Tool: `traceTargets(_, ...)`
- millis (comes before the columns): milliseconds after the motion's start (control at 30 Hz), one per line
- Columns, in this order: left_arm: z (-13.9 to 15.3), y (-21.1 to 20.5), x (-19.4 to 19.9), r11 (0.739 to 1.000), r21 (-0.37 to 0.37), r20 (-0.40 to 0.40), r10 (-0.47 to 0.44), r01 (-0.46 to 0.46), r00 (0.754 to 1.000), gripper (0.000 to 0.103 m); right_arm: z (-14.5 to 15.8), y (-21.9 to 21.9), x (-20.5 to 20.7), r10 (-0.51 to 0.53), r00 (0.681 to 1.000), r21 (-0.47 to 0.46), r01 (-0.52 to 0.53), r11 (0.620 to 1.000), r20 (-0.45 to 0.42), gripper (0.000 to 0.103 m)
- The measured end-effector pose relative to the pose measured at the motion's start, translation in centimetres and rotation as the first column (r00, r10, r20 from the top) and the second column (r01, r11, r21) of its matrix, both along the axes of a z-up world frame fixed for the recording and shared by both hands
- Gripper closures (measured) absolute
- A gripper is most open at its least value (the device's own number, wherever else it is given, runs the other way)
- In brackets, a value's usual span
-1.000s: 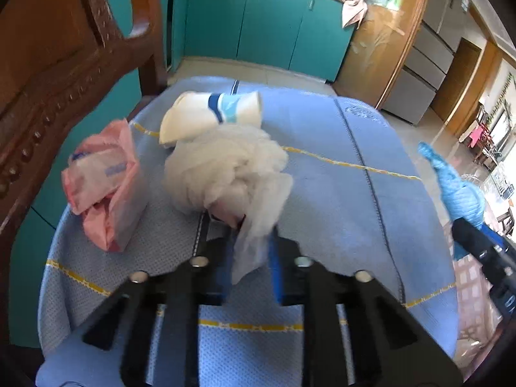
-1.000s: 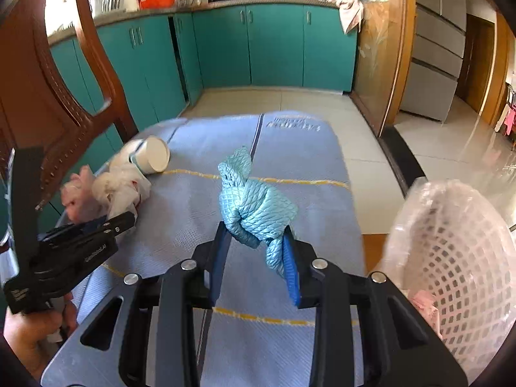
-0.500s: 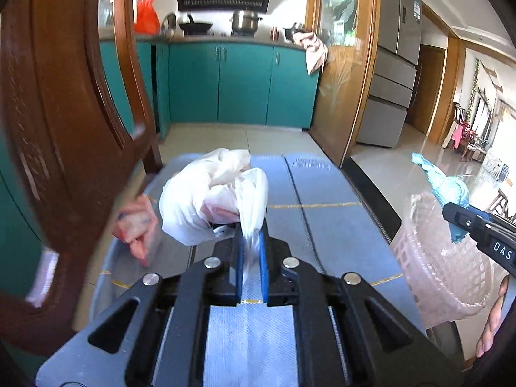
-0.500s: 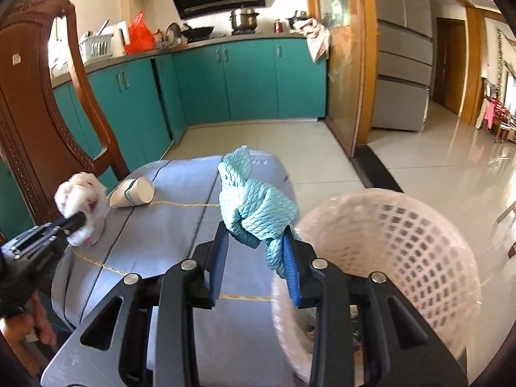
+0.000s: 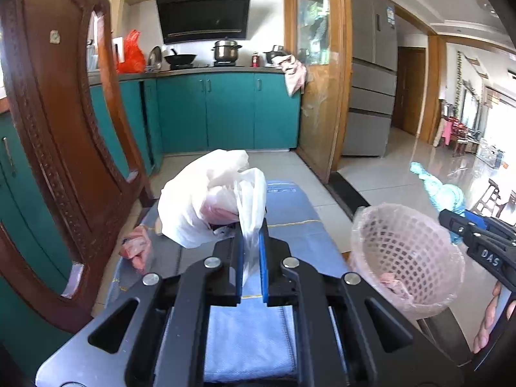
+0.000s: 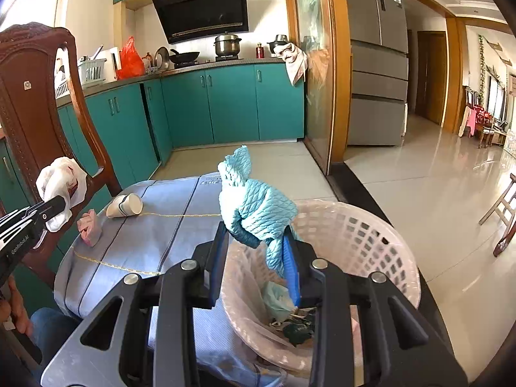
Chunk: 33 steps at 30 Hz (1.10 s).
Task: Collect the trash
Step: 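Carry the cloth and tissue over the wastebasket and open both tools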
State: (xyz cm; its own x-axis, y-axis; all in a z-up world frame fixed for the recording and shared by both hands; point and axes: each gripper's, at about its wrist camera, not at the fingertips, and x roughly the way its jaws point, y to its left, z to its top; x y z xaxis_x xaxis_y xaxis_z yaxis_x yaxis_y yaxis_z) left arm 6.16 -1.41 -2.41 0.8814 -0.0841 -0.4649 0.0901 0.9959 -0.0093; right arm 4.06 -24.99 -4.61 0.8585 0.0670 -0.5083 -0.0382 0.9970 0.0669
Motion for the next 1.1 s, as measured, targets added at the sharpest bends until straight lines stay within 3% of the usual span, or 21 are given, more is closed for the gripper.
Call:
traceTargets(533, -0.1, -7.9, 0.0, 0.983, -0.008, -0.023, -0.184, 0.184, 0.983, 0.094, -0.9, -4.5, -1.4, -0.075, 0.997, 0.021, 0.076, 0.997, -0.013, 0.071)
traceTargets(633, -0.7, -10.0, 0.8, 0.959, -0.048, -0.035, -0.281, 0.279, 0.959, 0.094, -1.0, -5.9, -1.5, -0.1, 0.995, 0.029, 0.101, 0.995, -0.014, 0.07)
traceTargets(767, -2.4, -13.6, 2.9, 0.908, -0.115, -0.091, -0.413, 0.402, 0.906, 0.094, -1.5, -8.2, -1.7, -0.139, 0.99, 0.043, 0.141, 0.989, -0.028, 0.07)
traceTargets(967, -5.3, -17.4, 6.1, 0.867, -0.164, -0.177, -0.494, 0.47, 0.851, 0.094, -2.4, -10.2, -1.7, -0.17, 0.984, 0.059, 0.173, 0.983, -0.051, 0.07)
traceTargets(1000, -5.6, -17.7, 6.4, 0.864, -0.17, -0.184, -0.5, 0.473, 0.846, 0.092, -2.5, -10.3, -1.7, -0.173, 0.983, 0.06, 0.176, 0.983, -0.053, 0.07)
traceTargets(1067, -6.1, -18.2, 7.2, 0.86, -0.184, -0.202, -0.507, 0.476, 0.838, 0.068, -2.7, -10.6, -1.6, -0.176, 0.983, 0.062, 0.18, 0.982, -0.058, 0.07)
traceTargets(1100, -6.3, -18.3, 7.3, 0.867, -0.181, -0.207, -0.495, 0.464, 0.844, 0.039, -2.8, -10.5, -1.4, -0.177, 0.982, 0.064, 0.181, 0.981, -0.061, 0.07)
